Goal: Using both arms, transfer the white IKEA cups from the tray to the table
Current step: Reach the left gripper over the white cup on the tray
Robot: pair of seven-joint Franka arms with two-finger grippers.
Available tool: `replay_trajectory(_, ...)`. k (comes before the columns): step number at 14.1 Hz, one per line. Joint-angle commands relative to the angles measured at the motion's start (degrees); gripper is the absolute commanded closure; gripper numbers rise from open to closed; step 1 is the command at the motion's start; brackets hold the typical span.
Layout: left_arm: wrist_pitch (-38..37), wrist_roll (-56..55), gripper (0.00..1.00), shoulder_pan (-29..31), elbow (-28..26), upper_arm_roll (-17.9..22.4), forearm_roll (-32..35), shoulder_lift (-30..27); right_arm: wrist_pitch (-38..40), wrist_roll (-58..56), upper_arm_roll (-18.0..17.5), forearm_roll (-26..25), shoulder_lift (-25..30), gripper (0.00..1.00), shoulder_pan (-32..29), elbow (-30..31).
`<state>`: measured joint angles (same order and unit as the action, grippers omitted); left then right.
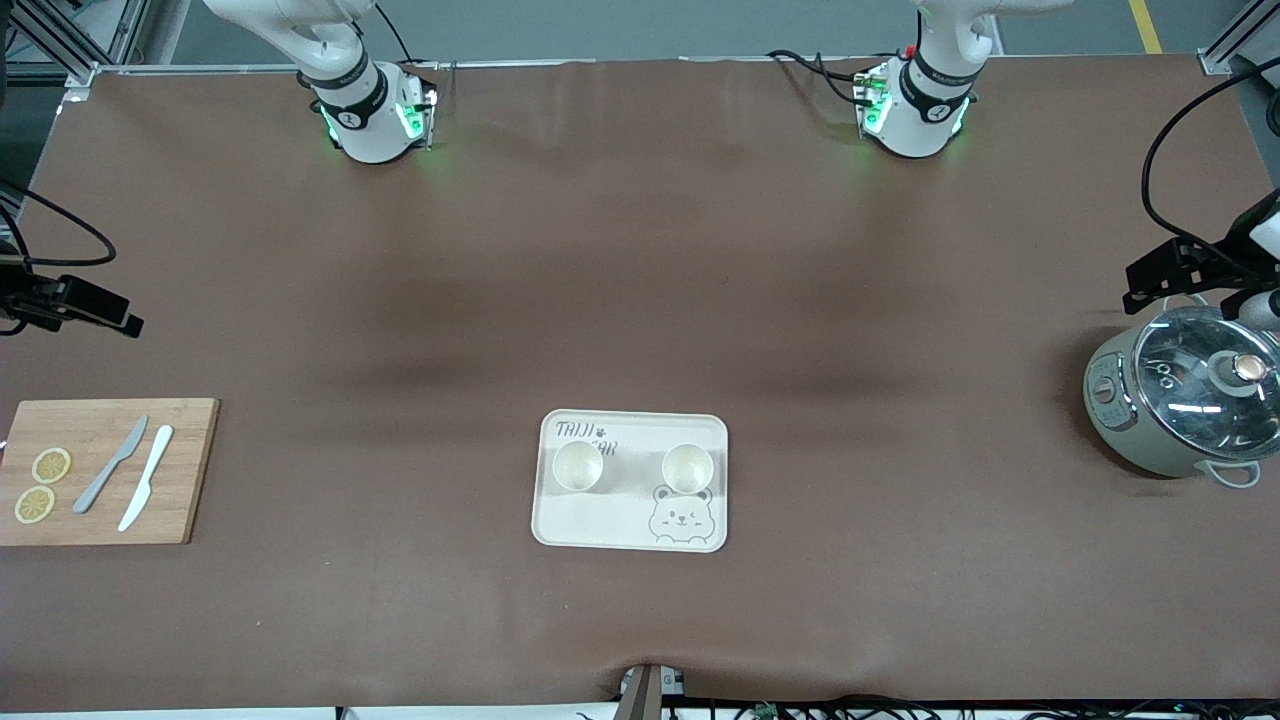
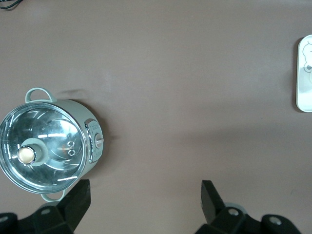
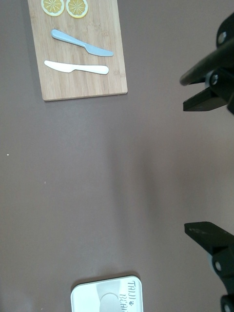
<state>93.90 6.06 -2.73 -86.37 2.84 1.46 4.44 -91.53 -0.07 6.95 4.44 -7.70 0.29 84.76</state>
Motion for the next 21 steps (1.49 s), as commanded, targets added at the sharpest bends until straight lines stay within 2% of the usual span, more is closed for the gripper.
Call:
replay_trajectory(1,-1.2,0.4,0.0,0.1,1.2,-0.3,0.7,0.3,-0.2,-0.5,-0.6,-0.6,1.4,0.0,-0.5,1.4)
replay_trajectory(7,-1.2,0.5,0.0,-0.1,0.9,-2.4,0.2,0.0,-0.2,-0.5,-0.6,-0.6,1.4,0.0,-0.5,1.4)
replay_trajectory(11,-0.7,-2.9,0.0,-0.6,1.0,-4.1,0.2,1.6,-0.2,-0.5,-0.6,-0.6,1.4,0.0,-0.5,1.4)
replay_trajectory(12,-0.7,-5.3,0.0,-0.6,1.5,-5.5,0.3,4.1,-0.2,-0.5,-0.6,-0.6,1.4,0.0,-0.5,1.4)
replay_trajectory(14,-0.1,-8.3,0.0,-1.6,7.3,-7.9,0.8,10.9,-0.2,-0.4,-0.6,-0.5,1.3,0.0,-0.5,1.4)
replay_trajectory(17,1.0,-13.0,0.0,-6.2,13.1,-7.7,0.8,19.2,-0.2,-0.4,-0.6,-0.5,1.3,0.0,-0.4,1.4)
replay_trajectory(21,12.2,-19.1,0.0,-11.5,14.3,-7.7,0.5,28.9,-0.2,-0.4,-0.7,-0.5,1.3,0.0,-0.3,1.4)
